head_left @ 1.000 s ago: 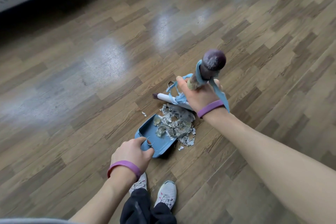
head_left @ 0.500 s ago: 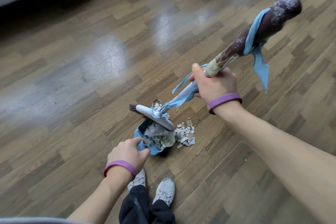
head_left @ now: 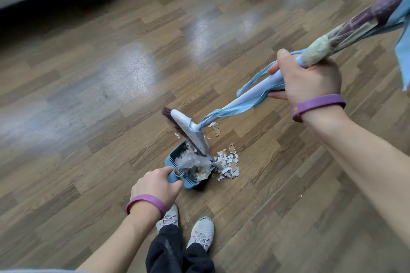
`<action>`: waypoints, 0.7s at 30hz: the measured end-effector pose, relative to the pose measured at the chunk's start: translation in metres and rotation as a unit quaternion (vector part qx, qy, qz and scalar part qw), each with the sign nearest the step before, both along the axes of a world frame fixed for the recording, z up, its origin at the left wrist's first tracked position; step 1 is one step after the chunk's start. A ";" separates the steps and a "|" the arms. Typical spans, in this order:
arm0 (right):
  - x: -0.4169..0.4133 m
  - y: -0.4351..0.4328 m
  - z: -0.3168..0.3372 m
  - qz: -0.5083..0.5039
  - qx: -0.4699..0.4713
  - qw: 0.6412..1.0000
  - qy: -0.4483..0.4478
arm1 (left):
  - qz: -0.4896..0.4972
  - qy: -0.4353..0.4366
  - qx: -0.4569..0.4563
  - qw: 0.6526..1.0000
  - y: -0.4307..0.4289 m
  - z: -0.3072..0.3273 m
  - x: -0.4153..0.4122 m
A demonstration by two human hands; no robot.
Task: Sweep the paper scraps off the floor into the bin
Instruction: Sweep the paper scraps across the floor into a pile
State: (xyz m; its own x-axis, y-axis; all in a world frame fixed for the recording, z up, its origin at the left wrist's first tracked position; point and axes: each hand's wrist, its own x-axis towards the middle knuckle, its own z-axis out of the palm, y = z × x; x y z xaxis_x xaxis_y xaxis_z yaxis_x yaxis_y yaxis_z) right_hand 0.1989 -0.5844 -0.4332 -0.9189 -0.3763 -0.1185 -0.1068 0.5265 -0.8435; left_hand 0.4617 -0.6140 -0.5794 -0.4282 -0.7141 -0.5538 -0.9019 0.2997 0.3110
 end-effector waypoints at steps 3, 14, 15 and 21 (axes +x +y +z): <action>0.001 0.002 -0.005 0.008 0.006 0.999 0.032 | 0.000 -0.003 0.002 1.000 -0.001 0.000 0.000; -0.005 0.007 -0.037 0.095 0.061 0.985 0.134 | 0.001 -0.003 0.000 1.000 0.006 -0.001 -0.004; -0.004 0.008 -0.043 0.117 0.078 0.980 0.143 | 0.001 -0.006 -0.003 1.000 0.007 -0.001 -0.005; 0.032 0.010 -0.076 0.231 0.217 0.940 0.125 | 0.006 -0.011 -0.008 1.000 0.010 -0.001 -0.007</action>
State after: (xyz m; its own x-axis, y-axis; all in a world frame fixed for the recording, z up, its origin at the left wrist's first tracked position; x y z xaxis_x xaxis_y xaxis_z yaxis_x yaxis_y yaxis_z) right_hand 0.2310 -0.5743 -0.5090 -0.6893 -0.7075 -0.1560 -0.5742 0.6648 -0.4779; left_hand 0.4543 -0.6038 -0.5806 -0.4083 -0.7280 -0.5508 -0.9117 0.2941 0.2871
